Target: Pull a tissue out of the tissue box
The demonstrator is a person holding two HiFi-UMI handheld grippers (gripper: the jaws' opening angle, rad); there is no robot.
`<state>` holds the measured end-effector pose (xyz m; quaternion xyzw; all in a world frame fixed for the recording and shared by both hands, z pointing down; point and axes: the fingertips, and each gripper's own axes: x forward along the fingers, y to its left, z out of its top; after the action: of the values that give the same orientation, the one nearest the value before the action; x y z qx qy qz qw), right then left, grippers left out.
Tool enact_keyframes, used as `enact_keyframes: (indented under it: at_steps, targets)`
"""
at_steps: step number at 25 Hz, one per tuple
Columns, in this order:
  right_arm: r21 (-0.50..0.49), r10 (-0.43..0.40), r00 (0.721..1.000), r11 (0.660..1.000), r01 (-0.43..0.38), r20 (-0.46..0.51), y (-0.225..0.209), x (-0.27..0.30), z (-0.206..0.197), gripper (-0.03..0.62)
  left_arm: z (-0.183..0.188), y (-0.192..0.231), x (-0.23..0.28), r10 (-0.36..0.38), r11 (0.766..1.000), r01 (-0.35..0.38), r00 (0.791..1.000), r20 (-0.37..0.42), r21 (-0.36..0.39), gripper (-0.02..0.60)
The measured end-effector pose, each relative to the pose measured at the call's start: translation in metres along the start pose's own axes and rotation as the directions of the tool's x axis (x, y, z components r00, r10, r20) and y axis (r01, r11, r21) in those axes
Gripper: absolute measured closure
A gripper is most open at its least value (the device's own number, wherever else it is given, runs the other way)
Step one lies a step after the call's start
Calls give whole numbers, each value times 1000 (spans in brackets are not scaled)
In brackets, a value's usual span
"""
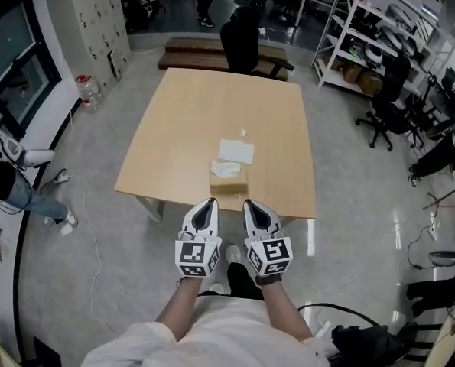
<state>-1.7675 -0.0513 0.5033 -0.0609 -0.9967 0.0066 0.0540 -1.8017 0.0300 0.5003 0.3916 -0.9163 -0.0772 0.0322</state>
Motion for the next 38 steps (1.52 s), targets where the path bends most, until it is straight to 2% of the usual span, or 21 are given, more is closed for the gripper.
enact_keyframes:
  at_steps: [6,14,19,22,25,29,33,35,38]
  targets:
    - [26,23,1000,999,-23,5,-40,70,0,594,-3,24,67,-4,1000,5,1000,-20,11,589]
    - [11,65,995,998,-66,74,-114,178,52,592,46,66,166,58,994,-63,997,55,92,589]
    - [28,98,995,995,-99,24,-153,231,41,594,36,87,223,74,995,-76,997,37,65,589]
    - [28,142,990,990,-141,-18,-175,258,31,592,33,87,258,68,995,-70,997,38,75,589]
    - [50,178,981,983,-175,-73,-192,272,10,592,16,89,273,78,995,-78,997,5,65,589]
    - [99,247,945,968,-230,-213,-192,292,-31,594,-12,111,278,109,994,-108,991,-75,18,589]
    - [114,315,904,949,-294,-290,-180,311,-66,592,-41,138,284,130,991,-131,981,-142,3,589]
    - [125,355,872,935,-332,-338,-171,318,-87,593,-57,145,285,117,993,-121,976,-182,-14,589]
    - [158,404,808,914,-373,-428,-158,323,-120,592,-80,153,284,87,993,-103,967,-238,-57,589]
